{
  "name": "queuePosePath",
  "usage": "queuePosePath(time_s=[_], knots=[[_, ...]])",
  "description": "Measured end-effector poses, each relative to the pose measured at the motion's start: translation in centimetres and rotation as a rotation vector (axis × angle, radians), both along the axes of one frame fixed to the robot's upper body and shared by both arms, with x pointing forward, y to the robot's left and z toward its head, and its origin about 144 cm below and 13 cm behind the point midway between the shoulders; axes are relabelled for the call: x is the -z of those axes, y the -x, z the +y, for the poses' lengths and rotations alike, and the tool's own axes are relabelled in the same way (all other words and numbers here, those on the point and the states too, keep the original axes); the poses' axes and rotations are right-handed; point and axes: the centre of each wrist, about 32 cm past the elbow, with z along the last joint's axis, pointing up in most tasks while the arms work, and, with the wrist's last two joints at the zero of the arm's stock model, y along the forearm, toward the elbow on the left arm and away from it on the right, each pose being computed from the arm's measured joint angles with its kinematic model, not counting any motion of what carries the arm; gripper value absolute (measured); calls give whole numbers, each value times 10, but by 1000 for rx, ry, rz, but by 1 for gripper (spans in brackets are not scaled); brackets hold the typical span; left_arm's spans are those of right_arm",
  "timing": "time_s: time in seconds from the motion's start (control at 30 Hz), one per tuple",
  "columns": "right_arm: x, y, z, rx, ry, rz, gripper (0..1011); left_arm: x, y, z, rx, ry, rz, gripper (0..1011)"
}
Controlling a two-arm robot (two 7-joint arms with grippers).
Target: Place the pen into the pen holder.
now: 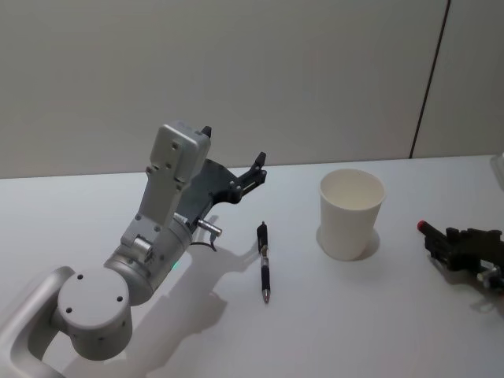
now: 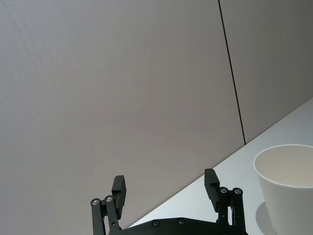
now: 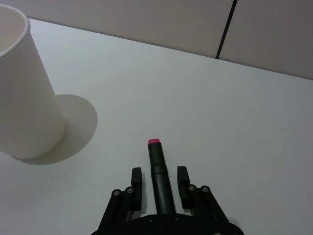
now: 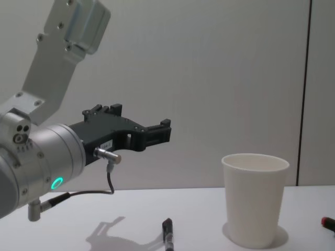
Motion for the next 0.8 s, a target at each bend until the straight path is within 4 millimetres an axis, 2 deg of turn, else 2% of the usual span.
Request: queuePosePath(time_s=[0.8], knots=[[0, 0, 0, 0, 0, 1, 272, 0, 0, 0, 0, 0, 0, 1001]])
